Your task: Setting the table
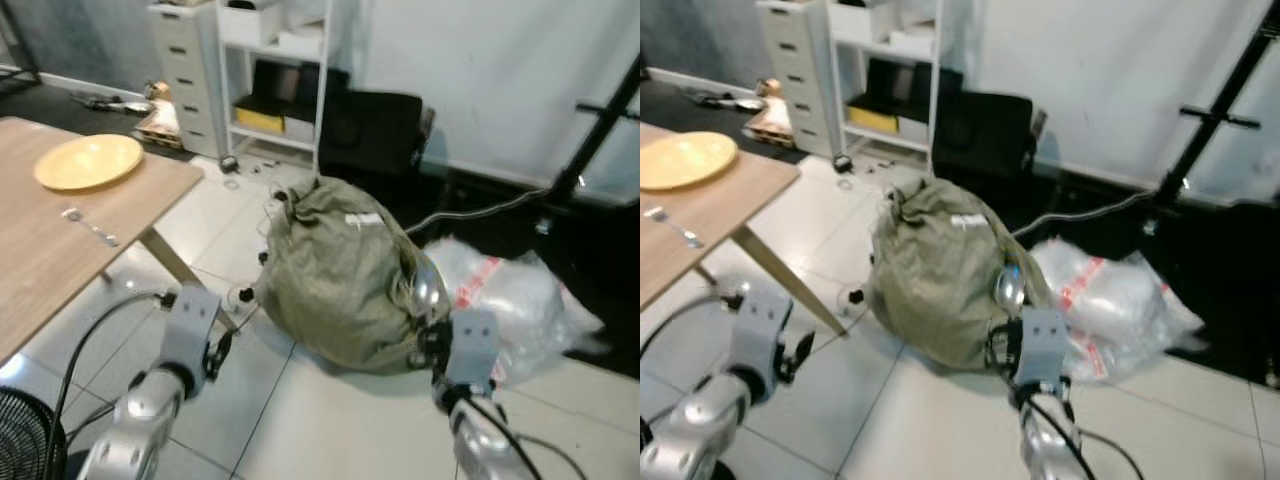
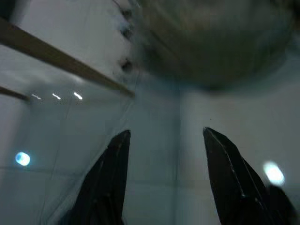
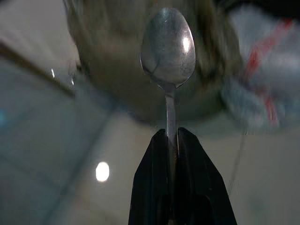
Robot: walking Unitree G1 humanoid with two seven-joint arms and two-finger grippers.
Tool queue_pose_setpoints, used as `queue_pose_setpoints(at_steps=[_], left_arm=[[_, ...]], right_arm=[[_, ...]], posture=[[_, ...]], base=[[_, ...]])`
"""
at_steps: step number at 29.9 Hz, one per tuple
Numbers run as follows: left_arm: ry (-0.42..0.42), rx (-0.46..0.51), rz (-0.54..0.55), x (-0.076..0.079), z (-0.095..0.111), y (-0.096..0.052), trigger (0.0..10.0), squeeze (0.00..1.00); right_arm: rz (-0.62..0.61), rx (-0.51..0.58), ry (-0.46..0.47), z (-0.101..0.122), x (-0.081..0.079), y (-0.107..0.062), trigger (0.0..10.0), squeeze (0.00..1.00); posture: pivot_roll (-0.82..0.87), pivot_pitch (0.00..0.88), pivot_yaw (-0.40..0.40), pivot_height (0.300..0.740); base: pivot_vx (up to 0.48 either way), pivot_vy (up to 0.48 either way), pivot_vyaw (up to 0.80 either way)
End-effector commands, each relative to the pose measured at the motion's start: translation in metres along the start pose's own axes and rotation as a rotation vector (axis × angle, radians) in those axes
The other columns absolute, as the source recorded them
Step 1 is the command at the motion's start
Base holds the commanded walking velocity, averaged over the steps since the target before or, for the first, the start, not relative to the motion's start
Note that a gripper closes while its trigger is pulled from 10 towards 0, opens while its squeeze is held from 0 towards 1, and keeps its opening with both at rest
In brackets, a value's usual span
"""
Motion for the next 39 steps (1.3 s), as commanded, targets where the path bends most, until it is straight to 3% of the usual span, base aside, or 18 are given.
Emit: queue_pose_setpoints(at_steps=[1,3,5,8,15,39], left_arm=[[0.015,-0.029,-0.023,0.002,-0.011,0.000,10.0,0.00],[-0.028,-0.097,-0.014,0.000,-0.035,0.000,10.0,0.00],[-0.057,-0.132,-0.002,-0.001,-0.051,0.000,10.0,0.00],[-0.068,-0.135,-0.004,0.001,-0.055,0.000,10.0,0.00],[-0.069,-0.099,-0.034,0.007,-0.051,0.005,10.0,0.00],[-0.057,-0.020,-0.139,0.023,-0.033,0.012,10.0,0.00]], right_arm=[[0.019,-0.010,-0.012,-0.008,-0.003,-0.001,10.0,0.00],[0.011,-0.099,-0.030,-0.039,0.000,-0.005,10.0,0.00],[-0.011,-0.144,-0.020,-0.057,0.006,-0.008,10.0,0.00],[-0.055,-0.148,0.019,-0.060,0.014,-0.009,10.0,0.00],[-0.113,-0.094,0.056,-0.050,0.030,-0.006,10.0,0.00],[-0.122,-0.044,0.054,-0.043,0.030,0.000,10.0,0.00]], posture=[[-0.01,0.000,0.091,0.740],[-0.01,0.000,0.090,0.740],[-0.01,0.000,0.090,0.740],[-0.02,0.000,0.094,0.740],[-0.04,0.000,0.101,0.740],[-0.05,0.000,0.106,0.740]], base=[[0.000,0.000,-0.79],[0.000,0.000,-0.79],[0.000,0.000,-0.79],[0.000,0.000,-0.79],[0.000,0.000,-0.79],[0.000,0.000,-0.79]])
Point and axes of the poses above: a point about 5 cm out from each wrist's last joint towards the gripper, its own y axis pointing out of the wrist towards the gripper, its own z axis along the axis of the wrist's last joint, x = y × z, the point moved 6 cm from there along y, pointing out of the wrist towards the gripper, and after that the axes turned 2 degrees about -y, right-handed, at the moved point
